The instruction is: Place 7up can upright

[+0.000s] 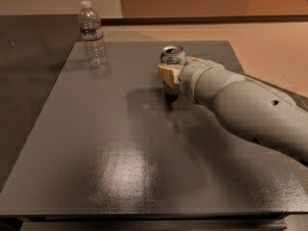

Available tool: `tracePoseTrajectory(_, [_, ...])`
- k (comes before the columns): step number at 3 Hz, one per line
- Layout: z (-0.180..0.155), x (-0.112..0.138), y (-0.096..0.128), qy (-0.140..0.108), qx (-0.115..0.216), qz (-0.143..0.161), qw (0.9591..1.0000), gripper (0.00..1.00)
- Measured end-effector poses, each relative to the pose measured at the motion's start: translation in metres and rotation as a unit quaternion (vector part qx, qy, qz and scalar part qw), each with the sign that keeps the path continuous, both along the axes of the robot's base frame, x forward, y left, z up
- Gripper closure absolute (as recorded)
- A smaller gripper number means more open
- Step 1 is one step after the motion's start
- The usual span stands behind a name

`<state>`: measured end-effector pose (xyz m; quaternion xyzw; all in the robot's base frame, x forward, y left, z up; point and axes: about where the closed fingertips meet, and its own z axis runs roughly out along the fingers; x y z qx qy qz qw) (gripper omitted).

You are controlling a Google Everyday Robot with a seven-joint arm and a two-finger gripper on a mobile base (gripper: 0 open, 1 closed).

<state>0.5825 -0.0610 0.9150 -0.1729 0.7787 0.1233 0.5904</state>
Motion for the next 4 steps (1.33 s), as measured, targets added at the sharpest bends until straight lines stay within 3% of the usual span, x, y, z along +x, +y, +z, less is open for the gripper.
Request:
tracePoseTrajectory(1, [0.0,0.009,-0.017,-0.038,0.015,-0.044,0.9982,1.0])
tracePoseTrajectory(2, [0.005,0.02,-0.01,-0.075,0.025,-0.076,0.994,0.82])
tracePoseTrajectory(3, [0.02,0.024,-0.022,-0.101,0.033,-0.103,0.989,0.58])
tracePoseTrajectory(4, [0.023,0.023,-0.022,-0.102,0.033,-0.103,0.9889,0.36])
